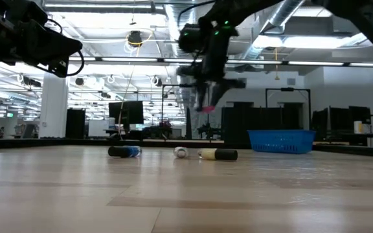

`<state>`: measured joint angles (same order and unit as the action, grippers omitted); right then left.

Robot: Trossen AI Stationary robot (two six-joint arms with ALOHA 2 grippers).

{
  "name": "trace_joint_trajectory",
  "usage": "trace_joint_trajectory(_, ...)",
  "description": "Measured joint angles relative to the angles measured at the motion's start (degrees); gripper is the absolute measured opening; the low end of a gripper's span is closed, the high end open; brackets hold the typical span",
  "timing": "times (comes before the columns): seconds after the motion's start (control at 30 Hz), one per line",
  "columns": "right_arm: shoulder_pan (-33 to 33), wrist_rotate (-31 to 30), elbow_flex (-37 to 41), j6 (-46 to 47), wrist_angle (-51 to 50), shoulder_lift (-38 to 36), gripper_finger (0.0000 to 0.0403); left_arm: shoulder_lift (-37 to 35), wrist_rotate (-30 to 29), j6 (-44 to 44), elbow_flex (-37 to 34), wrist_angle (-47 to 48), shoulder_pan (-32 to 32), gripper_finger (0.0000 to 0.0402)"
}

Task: Pick & Place Nail Polish
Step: Put the red nail polish bottle into the blue bin

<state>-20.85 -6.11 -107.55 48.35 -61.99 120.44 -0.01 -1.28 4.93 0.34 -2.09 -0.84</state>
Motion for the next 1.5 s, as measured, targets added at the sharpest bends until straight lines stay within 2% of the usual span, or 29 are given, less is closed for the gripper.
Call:
trace_joint_trajectory(0.23,-5.6,-4.4,0.0,-10.4,-11.1,-7.9,0.0113,0.0,0.0,0.0,0.0,-0.2,0.0,0.0011)
trace_joint_trajectory(0.47,-11.0,-9.0,0.2,-14.1,-18.0,-12.5,0.0113,0.0,0.0,0.0,0.0,-0.5,0.0,0.0011)
trace_joint_trajectory(0.63,-13.9,-9.0,8.1,-15.4,-17.9,-16.6,0.0113,0.0,0.0,0.0,0.0,-0.5,0.0,0.0011)
trace_joint_trajectory(0.83,-17.3,-8.0,24.7,-15.4,-8.5,-23.6,0.0113,0.0,0.0,0.0,0.0,-0.5,0.0,0.0011)
trace_joint_trajectory(1.03,-18.4,-5.6,36.0,-15.8,0.8,-25.2,0.0113,0.0,0.0,0.0,0.0,-0.5,0.0,0.0011)
trace_joint_trajectory(1.23,-18.6,-4.4,39.1,-19.2,8.8,-20.9,0.0113,0.0,0.0,0.0,0.0,-0.5,0.0,0.0011)
trace_joint_trajectory(1.5,-19.4,-4.1,39.1,-22.1,11.3,-16.0,0.0114,0.0,0.0,0.0,0.0,-0.5,0.1,0.0011)
